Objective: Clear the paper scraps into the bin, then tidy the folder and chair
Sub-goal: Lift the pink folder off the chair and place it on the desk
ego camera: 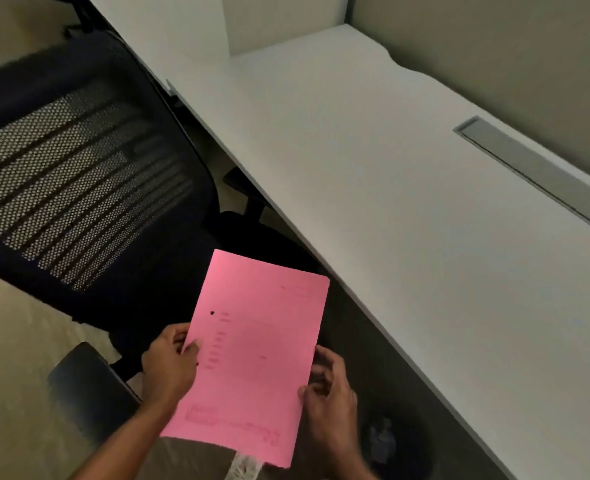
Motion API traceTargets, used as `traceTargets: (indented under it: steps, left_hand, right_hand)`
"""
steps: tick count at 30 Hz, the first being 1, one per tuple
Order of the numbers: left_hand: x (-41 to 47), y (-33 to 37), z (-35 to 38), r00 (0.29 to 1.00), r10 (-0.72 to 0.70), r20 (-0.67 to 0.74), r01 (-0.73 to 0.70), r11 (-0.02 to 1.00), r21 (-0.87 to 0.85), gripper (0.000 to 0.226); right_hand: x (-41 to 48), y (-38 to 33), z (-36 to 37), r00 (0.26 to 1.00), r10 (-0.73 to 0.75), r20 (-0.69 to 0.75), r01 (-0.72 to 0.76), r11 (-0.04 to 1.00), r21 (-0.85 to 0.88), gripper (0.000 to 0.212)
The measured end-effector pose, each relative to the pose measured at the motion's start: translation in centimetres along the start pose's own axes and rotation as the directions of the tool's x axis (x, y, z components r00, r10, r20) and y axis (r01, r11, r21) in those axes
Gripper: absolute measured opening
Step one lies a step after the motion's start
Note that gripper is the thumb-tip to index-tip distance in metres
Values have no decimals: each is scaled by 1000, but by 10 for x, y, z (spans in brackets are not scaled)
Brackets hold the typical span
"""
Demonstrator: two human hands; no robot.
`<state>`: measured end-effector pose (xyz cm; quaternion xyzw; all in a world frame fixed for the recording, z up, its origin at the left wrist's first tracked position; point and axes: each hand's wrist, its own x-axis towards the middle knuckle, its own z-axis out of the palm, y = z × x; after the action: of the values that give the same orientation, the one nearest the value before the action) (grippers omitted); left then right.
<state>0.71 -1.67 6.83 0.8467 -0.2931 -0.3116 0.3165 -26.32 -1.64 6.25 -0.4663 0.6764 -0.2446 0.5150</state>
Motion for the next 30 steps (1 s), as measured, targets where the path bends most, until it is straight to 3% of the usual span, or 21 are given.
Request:
traceTargets:
  steps: [10,15,19,30]
  left_hand:
    - [-80,80,4,989,144,8,-142,983,-119,35]
    - [-117,112,24,968,236,90,-217,960,-178,44]
    - [-137,138,44,928,337,159,-306,933,-192,51]
    - [-109,230,78,857,433,280,-412,901,-135,54]
  right_hand:
    - [-41,-28,-104,989,-140,-47,141,990,23,65]
    - [-58,-31,-160,985,-131,-109,143,984,106,55]
    - [-57,-32,-205,961,-192,-201,200,979,22,62]
    - [-15,-63,-252,922,-193,-336,216,976,33,65]
